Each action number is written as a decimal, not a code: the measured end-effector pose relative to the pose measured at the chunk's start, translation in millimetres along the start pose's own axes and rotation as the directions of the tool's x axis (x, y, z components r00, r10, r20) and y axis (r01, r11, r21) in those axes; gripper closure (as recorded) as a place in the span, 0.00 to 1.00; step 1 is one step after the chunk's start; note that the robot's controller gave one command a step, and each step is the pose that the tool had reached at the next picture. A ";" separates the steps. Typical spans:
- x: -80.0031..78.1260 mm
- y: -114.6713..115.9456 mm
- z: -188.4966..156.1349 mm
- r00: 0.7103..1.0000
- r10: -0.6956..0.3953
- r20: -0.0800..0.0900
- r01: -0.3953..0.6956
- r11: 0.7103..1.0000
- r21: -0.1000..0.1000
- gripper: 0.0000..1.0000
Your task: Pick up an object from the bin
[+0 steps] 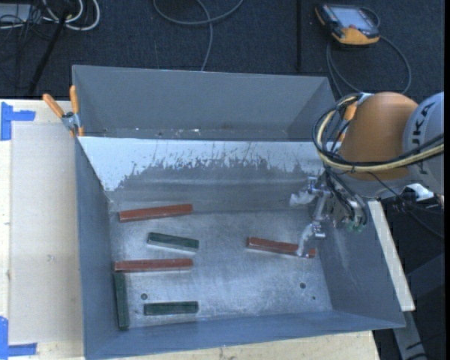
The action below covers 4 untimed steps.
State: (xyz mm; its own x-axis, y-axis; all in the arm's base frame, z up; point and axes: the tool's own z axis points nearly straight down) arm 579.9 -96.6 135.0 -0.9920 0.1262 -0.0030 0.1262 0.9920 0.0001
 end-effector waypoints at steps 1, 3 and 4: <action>6.9 -12.6 60.8 0.994 0.113 -0.001 -0.113 0.994 -0.001 0.00; 0.0 -0.6 58.8 0.995 0.103 0.016 -0.103 0.995 0.002 1.00; 1.5 -0.4 56.2 0.995 0.103 0.009 -0.103 0.995 0.002 1.00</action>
Offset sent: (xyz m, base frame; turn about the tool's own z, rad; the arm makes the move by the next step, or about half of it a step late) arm -0.0054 0.0022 -0.0650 0.1046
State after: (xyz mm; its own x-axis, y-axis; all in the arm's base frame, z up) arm 578.5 -96.8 78.8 -0.9737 0.2274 -0.0125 0.2274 0.9738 -0.0018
